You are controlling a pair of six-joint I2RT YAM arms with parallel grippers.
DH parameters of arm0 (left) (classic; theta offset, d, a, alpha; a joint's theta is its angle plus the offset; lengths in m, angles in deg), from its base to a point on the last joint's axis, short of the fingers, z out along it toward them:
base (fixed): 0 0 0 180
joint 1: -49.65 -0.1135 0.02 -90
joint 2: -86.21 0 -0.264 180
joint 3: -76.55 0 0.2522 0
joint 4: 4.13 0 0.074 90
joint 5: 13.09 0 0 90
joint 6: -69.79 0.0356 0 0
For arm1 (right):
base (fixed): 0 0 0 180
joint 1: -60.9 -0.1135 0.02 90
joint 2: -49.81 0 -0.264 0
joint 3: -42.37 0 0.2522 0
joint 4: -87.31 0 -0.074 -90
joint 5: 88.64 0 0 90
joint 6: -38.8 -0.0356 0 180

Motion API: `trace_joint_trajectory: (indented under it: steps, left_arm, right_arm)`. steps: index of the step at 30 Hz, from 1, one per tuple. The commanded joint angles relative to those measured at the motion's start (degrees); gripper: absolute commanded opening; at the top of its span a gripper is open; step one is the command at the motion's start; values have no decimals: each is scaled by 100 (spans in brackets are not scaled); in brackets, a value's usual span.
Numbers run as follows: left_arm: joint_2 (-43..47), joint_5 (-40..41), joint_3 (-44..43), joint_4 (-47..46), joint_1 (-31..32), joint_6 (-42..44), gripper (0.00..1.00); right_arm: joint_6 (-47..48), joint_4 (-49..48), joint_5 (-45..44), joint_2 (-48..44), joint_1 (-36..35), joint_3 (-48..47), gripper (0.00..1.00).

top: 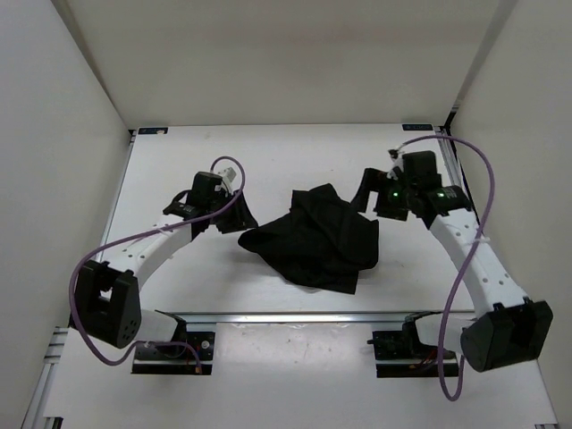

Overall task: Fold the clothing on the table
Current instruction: Flatten the skirt out

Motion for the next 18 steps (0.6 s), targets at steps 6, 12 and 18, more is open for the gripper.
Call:
trace_joint_trajectory:
  steps: [6, 12, 18]
  left_arm:
    - [654, 930, 555, 435, -91, 435, 56]
    - [926, 595, 424, 488, 119, 382, 57]
    - [1374, 358, 450, 882, 58, 276, 59]
  right_arm:
    - [-256, -774, 546, 1146, -1235, -185, 100]
    - [-204, -730, 572, 1243, -1227, -352, 99]
    - [-212, -634, 537, 1278, -1218, -326, 99]
